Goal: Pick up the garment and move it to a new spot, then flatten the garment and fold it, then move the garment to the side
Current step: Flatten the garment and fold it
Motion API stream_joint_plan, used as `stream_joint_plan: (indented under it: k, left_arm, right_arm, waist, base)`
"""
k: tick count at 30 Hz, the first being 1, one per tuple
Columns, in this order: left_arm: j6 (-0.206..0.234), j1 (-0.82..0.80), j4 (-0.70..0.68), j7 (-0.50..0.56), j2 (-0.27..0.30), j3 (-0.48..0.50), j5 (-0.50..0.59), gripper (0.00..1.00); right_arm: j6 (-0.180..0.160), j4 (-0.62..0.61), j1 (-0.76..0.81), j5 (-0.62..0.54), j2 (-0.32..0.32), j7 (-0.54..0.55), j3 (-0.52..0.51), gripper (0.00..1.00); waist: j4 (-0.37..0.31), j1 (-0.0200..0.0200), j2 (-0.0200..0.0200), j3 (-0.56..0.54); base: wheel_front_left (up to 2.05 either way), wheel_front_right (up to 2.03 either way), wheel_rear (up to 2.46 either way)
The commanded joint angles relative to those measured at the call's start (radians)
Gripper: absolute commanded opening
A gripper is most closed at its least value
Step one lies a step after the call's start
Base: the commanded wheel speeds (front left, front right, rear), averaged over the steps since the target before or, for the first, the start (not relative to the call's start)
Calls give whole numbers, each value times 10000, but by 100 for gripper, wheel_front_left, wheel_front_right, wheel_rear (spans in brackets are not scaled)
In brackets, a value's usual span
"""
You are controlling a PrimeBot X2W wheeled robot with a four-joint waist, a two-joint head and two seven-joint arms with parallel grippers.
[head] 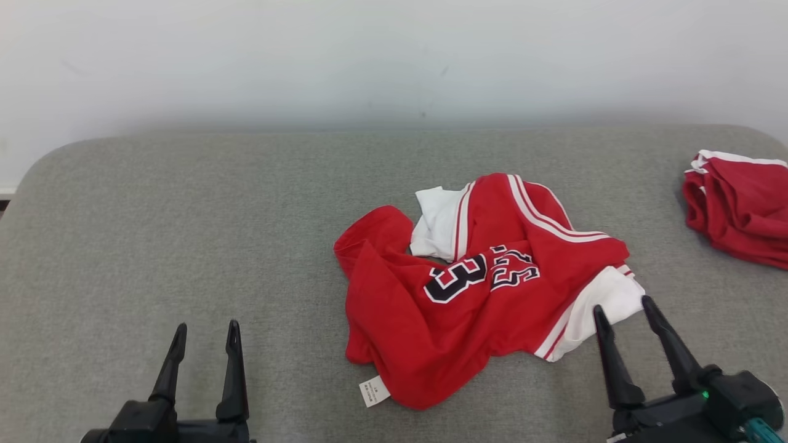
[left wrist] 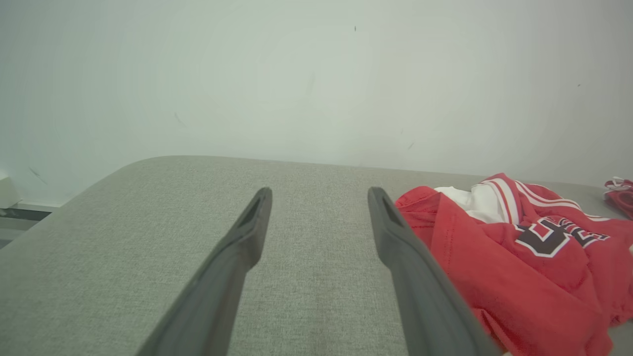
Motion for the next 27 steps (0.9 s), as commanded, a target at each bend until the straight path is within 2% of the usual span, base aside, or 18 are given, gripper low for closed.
stream_joint_plan:
  k: [1, 8, 15, 19, 27]
  left_arm:
    - [-19, 209, -27, -34, 6, 37, 77, 100]
    - [-137, 411, 24, -34, 4, 180, 210, 100]
    - [-143, 535, 1, -34, 2, -107, 229, 100]
    - [-312, 134, 307, -34, 2, -547, 374, 100]
    - [-527, -830, 1809, -33, 55, -1793, 464, 100]
  right_arm:
    - [-26, -131, 210, -74, 118, -4, -183, 100]
    - [-27, -549, 802, -207, 681, -2, -1103, 100]
    - [-27, -498, 932, -299, 853, -2, -1263, 100]
    - [-27, -370, 749, -271, 823, -2, -1154, 100]
    - [-27, 199, 377, -115, 779, -2, -700, 100]
  waist:
    - [-176, 0, 0, -67]
    - [-459, 0, 0, -163]
    - [-507, 0, 0, -199]
    - [-509, 0, 0, -134]
    - [-727, 0, 0, 171]
  base:
    - [0, 0, 0]
    - [0, 0, 0]
    - [0, 0, 0]
    - [0, 0, 0]
    - [0, 0, 0]
